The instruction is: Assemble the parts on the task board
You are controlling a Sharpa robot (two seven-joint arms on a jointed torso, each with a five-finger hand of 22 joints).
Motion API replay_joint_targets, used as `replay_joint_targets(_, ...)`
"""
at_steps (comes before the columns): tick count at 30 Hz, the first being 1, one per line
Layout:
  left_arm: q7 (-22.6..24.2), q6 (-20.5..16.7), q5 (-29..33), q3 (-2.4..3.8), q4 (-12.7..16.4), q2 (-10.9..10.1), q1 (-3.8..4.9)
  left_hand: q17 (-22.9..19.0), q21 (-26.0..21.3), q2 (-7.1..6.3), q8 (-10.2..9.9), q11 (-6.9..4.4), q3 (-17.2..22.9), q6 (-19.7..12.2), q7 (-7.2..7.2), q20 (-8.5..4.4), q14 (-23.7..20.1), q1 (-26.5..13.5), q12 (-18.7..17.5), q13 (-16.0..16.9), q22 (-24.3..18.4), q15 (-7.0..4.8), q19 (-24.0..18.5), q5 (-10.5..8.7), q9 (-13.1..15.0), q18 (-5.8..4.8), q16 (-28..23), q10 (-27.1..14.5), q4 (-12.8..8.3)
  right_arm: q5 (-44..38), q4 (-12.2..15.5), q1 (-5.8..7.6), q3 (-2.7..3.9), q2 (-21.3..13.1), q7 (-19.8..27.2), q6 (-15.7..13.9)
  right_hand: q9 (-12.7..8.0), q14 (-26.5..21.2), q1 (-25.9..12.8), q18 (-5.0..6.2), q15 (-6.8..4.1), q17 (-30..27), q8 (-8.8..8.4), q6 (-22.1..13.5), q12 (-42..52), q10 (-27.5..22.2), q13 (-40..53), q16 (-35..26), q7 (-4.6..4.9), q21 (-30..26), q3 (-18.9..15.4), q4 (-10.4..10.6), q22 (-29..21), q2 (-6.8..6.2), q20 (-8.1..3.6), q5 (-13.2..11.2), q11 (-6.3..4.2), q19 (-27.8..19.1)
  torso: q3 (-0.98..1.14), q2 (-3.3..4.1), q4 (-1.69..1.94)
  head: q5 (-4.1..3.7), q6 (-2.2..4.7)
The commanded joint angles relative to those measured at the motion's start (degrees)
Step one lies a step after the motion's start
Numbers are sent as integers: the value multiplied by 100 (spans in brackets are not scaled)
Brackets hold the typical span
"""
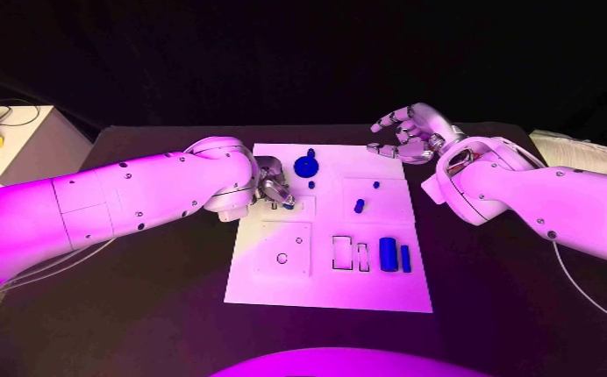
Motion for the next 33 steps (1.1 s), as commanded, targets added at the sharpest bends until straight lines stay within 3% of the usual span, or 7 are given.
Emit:
replay_joint_targets(1,10,171,83,-5,5,32,-9,1165,33,63,29,-4,1158,71,-30,-3,489,8,14,-1,8,-43,27,37,9,-83,29,49,-1159,-21,0,-5,1,3,14,75,-9,490,-48,87,46,1065,-29,9,-24,-18,865,-17,15,-27,31,14,1041,15,35,36,1,283,-1,-3,4,1,0)
replay_joint_targets(16,2,241,54,-5,-40,95,-9,1203,35,62,43,-15,1133,103,-44,-9,502,-41,75,79,10,-51,30,50,24,-84,46,124,-1141,-21,0,-7,1,-3,13,74,-9,490,-48,87,46,1065,-29,9,-24,-18,865,-17,15,-27,31,14,1041,15,35,36,1,283,-2,0,1,-2,-22)
replay_joint_targets(33,10,234,69,-8,-120,228,-9,1238,90,161,88,-90,938,230,-139,-50,516,-169,191,218,182,-110,163,-28,63,-122,62,322,-1038,-21,-9,-10,1,3,18,79,-9,490,-48,87,46,1065,-29,9,-24,-18,865,-17,15,-27,31,14,1041,15,35,36,1,283,-1,2,4,-36,-42)
